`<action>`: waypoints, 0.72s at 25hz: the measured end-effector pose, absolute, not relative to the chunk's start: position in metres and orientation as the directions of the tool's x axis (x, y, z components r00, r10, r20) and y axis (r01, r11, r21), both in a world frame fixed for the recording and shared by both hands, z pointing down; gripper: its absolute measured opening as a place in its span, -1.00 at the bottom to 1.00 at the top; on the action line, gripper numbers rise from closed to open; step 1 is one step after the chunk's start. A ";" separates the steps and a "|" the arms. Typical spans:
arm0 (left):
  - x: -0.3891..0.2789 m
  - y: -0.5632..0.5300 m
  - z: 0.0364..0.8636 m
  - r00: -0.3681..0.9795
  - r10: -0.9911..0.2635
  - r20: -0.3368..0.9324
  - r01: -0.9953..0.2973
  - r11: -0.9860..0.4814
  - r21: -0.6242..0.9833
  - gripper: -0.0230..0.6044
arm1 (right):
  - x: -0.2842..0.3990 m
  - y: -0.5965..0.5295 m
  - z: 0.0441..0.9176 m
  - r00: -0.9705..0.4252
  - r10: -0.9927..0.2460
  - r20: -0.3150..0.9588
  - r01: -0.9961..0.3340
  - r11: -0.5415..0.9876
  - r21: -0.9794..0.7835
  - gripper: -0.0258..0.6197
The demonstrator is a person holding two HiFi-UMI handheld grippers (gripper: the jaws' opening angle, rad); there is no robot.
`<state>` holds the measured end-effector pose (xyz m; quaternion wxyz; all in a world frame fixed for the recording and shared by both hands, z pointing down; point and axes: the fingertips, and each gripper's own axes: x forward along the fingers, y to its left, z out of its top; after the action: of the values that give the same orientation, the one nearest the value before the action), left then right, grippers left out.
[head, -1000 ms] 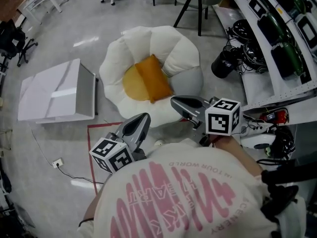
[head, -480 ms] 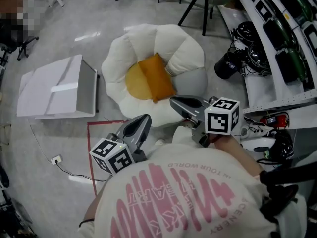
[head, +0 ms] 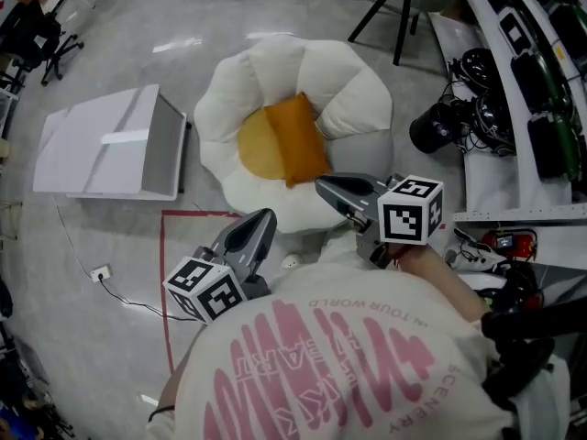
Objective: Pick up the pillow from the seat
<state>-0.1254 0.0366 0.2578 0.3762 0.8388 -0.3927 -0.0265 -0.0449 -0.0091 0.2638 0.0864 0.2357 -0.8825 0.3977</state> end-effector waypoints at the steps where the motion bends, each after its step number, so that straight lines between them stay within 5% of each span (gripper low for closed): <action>1: -0.122 0.031 0.258 0.683 -0.685 0.254 -0.642 -0.396 0.657 -0.89 | -0.040 -0.016 0.265 -0.874 -0.341 0.346 -0.485 0.570 -0.663 -0.91; 18: -0.046 -0.070 0.280 0.560 -0.764 0.319 -0.717 -0.254 0.650 -0.89 | 0.031 -0.141 0.298 -0.900 -0.181 0.396 -0.421 0.589 -0.689 -0.91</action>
<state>-0.0457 -0.0699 0.2805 0.3925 0.7913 -0.4679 -0.0303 0.0311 -0.1415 0.2983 0.1432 0.1711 -0.8799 0.4196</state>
